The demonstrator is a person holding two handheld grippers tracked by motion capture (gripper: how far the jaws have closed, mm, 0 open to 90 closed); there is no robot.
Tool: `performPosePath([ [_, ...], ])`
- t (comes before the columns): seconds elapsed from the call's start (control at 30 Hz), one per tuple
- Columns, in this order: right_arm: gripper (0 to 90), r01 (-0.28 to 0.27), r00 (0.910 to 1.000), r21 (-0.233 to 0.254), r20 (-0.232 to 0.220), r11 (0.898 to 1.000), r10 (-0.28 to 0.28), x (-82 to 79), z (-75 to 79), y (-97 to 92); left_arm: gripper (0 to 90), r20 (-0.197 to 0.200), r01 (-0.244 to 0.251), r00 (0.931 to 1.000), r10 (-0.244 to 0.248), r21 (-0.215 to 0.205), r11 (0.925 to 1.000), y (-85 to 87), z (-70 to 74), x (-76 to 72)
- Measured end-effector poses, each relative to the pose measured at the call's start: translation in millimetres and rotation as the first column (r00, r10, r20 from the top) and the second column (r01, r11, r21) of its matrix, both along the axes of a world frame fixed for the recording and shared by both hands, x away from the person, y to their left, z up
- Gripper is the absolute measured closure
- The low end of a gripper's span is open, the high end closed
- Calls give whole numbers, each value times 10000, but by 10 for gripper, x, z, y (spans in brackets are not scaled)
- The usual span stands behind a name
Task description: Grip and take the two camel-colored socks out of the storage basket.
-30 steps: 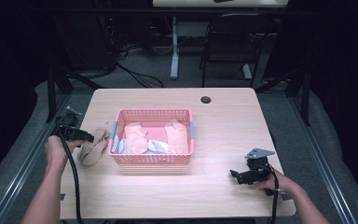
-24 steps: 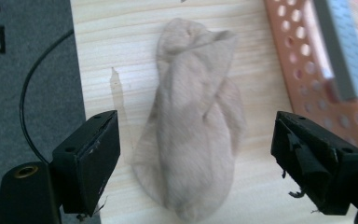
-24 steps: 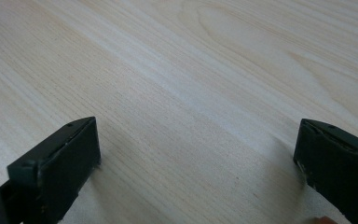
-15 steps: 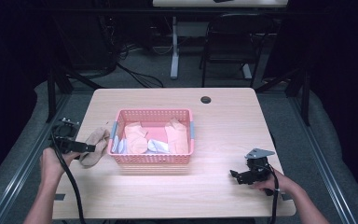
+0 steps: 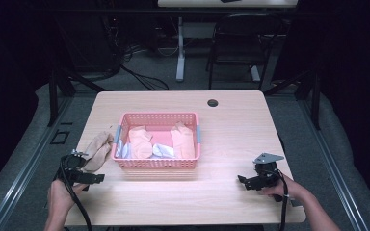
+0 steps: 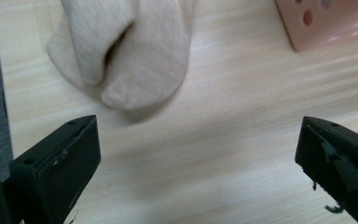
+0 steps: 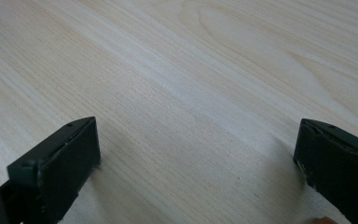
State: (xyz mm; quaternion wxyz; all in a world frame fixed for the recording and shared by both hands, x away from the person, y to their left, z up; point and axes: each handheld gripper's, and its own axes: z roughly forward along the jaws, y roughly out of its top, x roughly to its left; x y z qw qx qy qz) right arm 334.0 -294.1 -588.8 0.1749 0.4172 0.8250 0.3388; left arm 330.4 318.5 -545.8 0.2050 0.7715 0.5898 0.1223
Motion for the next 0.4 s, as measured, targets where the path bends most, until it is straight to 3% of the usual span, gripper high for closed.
performPosePath([
  [0.2, 0, -11, 10000, 23, -15, 10000, 11, 3, -1, 0, 0, -90, -35, 10000, 37, 173, 9998, -7, -129, -42],
  [0.4, 0, -14, 10000, 54, -30, 10000, 14, 4, -2, 2, 0, -115, -74, 9999, 76, 130, 9999, 19, -161, -26],
])
